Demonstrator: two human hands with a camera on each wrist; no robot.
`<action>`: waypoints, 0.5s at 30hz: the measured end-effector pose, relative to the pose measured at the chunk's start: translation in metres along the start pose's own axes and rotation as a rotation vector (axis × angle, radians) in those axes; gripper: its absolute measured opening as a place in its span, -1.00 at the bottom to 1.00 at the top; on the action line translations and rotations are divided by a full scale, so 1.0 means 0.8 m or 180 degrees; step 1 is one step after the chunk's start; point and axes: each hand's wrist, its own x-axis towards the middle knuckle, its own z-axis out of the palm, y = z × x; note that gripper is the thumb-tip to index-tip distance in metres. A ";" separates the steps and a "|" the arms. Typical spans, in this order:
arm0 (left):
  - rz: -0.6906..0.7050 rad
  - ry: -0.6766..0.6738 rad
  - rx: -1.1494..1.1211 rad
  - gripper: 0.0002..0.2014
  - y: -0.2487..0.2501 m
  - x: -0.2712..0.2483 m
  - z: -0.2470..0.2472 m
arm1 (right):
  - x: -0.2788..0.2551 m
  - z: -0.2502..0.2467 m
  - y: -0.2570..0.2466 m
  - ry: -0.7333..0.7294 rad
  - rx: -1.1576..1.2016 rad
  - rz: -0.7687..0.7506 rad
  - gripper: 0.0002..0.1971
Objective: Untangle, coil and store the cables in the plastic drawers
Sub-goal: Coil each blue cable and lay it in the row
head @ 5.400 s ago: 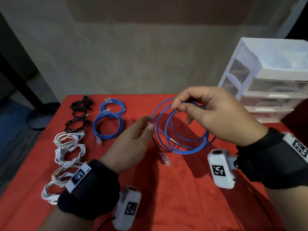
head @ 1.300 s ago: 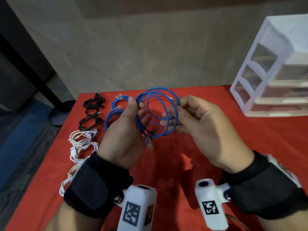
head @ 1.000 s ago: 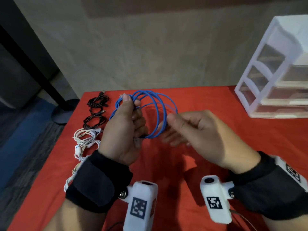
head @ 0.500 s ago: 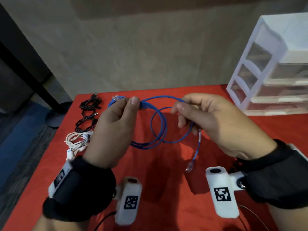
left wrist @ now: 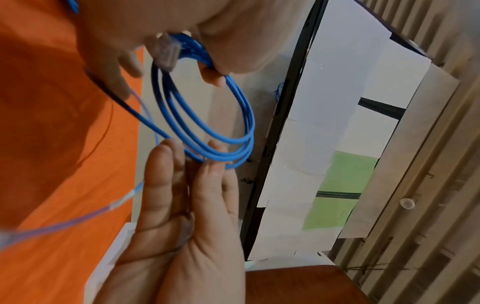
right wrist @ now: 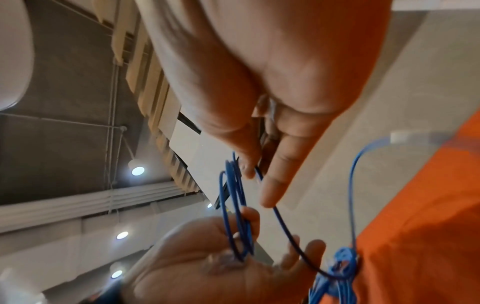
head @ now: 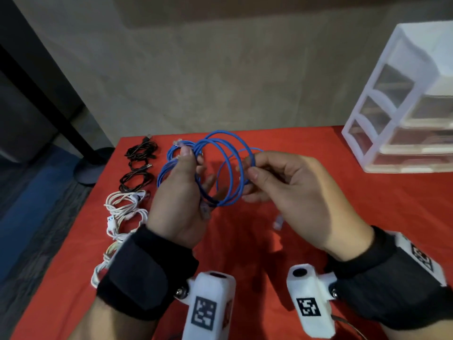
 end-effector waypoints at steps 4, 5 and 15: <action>0.0163 0.0009 0.0033 -0.63 0.003 0.002 -0.002 | -0.003 0.013 0.008 0.0150 0.0147 -0.0098 -0.83; 0.0170 -0.0078 -0.0048 -0.62 0.004 0.001 -0.003 | -0.002 0.014 0.009 0.0185 0.0197 -0.0108 -0.84; 0.1312 0.0073 0.0788 -0.62 0.002 -0.003 -0.002 | 0.000 -0.011 -0.006 0.0321 -0.0844 -0.0441 -0.85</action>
